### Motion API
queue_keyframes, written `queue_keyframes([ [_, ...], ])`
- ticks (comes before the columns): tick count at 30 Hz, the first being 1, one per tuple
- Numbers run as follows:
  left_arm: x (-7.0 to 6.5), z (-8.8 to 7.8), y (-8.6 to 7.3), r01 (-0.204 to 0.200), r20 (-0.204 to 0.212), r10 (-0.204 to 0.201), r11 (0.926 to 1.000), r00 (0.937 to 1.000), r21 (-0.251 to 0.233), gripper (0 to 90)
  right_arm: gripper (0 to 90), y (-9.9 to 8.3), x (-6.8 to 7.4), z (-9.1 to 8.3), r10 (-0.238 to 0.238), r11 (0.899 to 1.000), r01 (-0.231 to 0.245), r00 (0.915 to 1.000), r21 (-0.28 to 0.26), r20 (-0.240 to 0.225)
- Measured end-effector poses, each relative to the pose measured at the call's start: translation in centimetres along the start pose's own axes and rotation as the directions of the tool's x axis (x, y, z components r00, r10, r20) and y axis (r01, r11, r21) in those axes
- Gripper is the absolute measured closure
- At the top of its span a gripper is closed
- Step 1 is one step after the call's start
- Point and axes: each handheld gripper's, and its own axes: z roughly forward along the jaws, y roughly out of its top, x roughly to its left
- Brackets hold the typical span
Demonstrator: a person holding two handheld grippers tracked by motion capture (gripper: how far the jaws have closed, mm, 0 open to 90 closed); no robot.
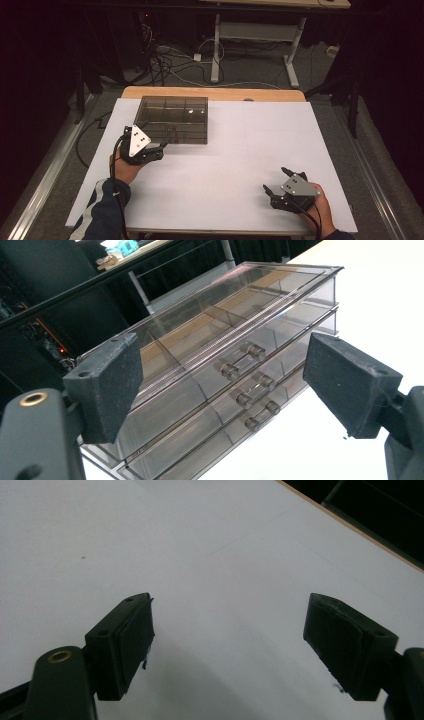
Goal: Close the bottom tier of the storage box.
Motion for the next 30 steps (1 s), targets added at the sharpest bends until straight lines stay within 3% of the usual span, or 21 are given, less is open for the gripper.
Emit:
queue_keyframes([
  [30, -2.0, -0.7, 1.5, -0.039, 0.057, 0.042, 0.9984, 0.9975, -0.041, 15.9, 20.8, 0.3, 0.7, -0.1, -0.018, 1.000, 0.018, 0.9993, -0.007, -0.032],
])
